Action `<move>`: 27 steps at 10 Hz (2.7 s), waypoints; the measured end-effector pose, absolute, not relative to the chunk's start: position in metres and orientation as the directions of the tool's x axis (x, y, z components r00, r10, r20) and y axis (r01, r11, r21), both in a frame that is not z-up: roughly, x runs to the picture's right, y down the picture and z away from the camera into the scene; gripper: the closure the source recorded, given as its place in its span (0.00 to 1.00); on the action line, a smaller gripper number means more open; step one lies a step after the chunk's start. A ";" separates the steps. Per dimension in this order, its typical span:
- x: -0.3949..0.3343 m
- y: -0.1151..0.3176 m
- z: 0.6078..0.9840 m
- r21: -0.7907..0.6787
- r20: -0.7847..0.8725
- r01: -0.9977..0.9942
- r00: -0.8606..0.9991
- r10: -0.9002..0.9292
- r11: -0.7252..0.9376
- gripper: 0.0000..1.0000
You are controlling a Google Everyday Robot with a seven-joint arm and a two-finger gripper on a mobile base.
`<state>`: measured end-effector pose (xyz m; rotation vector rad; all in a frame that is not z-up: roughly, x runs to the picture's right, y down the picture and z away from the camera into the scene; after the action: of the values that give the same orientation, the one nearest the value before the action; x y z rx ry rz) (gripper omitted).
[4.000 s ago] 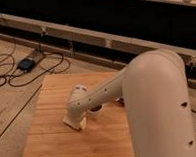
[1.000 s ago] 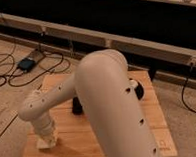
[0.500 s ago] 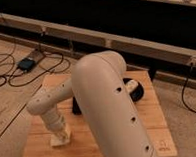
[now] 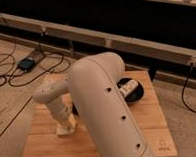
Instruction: Wipe the white sponge on the table
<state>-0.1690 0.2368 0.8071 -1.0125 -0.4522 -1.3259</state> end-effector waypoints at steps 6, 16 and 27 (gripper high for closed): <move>-0.229 0.203 0.827 -0.319 0.765 0.946 0.220 -0.606 -0.059 1.00; -0.300 0.259 0.756 -0.077 0.811 0.963 -0.091 -0.578 -0.260 1.00; -0.147 0.268 0.775 -0.309 0.811 0.884 0.052 -0.583 -0.352 1.00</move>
<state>-0.1465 0.2678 0.7752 -1.1283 -0.3744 -1.5882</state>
